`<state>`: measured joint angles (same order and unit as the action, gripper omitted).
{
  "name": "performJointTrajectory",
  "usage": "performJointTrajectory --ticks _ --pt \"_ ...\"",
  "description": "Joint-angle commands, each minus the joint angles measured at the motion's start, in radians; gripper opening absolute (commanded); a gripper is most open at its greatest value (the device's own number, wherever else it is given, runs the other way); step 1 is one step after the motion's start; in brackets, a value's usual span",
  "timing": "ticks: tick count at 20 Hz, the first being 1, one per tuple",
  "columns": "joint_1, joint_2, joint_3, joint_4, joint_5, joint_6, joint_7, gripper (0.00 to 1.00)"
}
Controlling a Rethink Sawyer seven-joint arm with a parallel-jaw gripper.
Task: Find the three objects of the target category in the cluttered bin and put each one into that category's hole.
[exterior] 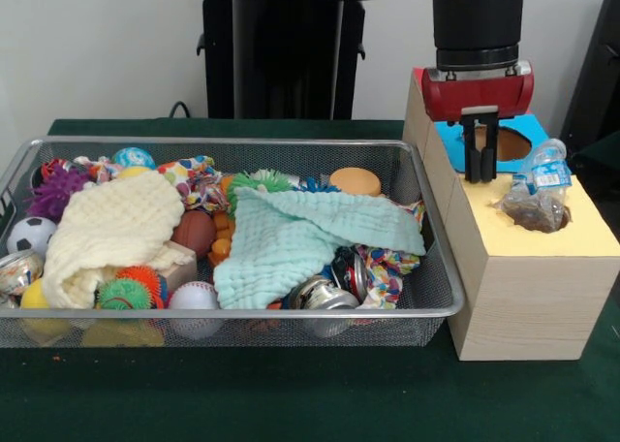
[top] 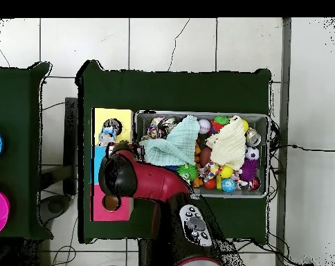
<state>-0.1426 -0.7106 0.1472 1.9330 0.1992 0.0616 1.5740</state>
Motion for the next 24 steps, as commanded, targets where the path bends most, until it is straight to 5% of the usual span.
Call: performJointTrajectory --ticks 1,14,15,24 --pt "0.0 0.051 -0.009 0.136 -0.049 0.185 0.12 0.0" --pt "-0.003 0.028 -0.023 0.116 -0.081 0.176 0.085 0.0" --pt "-0.001 0.027 -0.028 0.116 -0.077 0.181 0.1 1.0" --pt "0.018 0.015 -0.056 0.086 -0.094 0.249 0.088 1.0"
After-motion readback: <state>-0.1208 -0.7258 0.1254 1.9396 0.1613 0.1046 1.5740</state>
